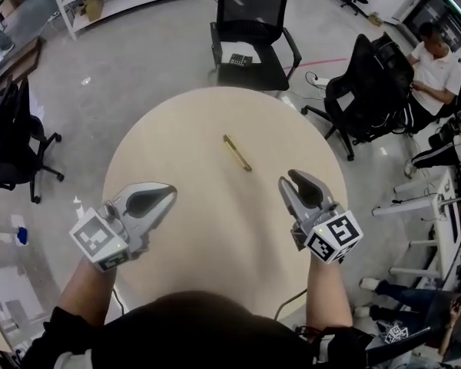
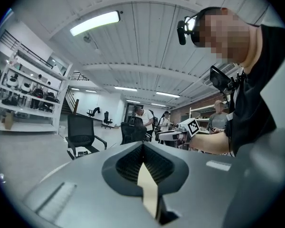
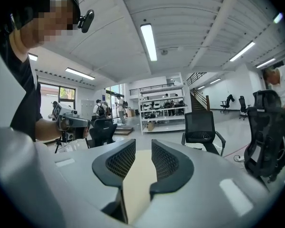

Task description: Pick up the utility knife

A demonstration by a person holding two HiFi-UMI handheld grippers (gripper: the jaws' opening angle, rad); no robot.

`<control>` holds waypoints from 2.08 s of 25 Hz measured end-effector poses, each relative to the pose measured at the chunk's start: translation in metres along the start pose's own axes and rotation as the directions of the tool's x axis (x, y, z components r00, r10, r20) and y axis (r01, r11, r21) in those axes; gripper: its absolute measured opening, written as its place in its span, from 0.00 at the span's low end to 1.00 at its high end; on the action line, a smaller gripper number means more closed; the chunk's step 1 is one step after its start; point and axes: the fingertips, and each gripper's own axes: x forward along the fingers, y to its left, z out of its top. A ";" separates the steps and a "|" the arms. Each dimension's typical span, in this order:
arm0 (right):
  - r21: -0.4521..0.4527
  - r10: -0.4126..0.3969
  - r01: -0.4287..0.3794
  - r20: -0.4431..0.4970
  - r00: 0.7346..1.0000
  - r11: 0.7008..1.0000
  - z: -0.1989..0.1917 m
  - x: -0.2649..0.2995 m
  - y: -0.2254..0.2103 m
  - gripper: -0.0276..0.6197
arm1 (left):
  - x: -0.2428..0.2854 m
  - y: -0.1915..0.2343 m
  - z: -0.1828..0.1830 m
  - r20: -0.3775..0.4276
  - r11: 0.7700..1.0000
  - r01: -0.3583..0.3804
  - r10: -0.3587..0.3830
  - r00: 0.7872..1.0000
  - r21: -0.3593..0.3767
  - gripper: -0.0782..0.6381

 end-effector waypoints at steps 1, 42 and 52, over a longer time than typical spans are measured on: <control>-0.003 0.002 -0.002 -0.014 1.000 1.000 -0.007 0.013 -0.007 0.23 | 0.007 0.010 -0.006 -0.005 1.000 -0.002 0.002 1.000 -0.005 0.10; -0.092 0.048 -0.123 -0.577 0.815 0.988 -0.270 0.256 -0.096 0.26 | 0.139 0.171 -0.241 -0.240 0.997 0.049 -0.031 0.970 0.067 0.10; -0.090 0.041 -0.108 -0.550 0.834 0.990 -0.256 0.255 -0.098 0.25 | 0.136 0.173 -0.239 -0.232 0.999 0.037 -0.027 0.972 0.040 0.10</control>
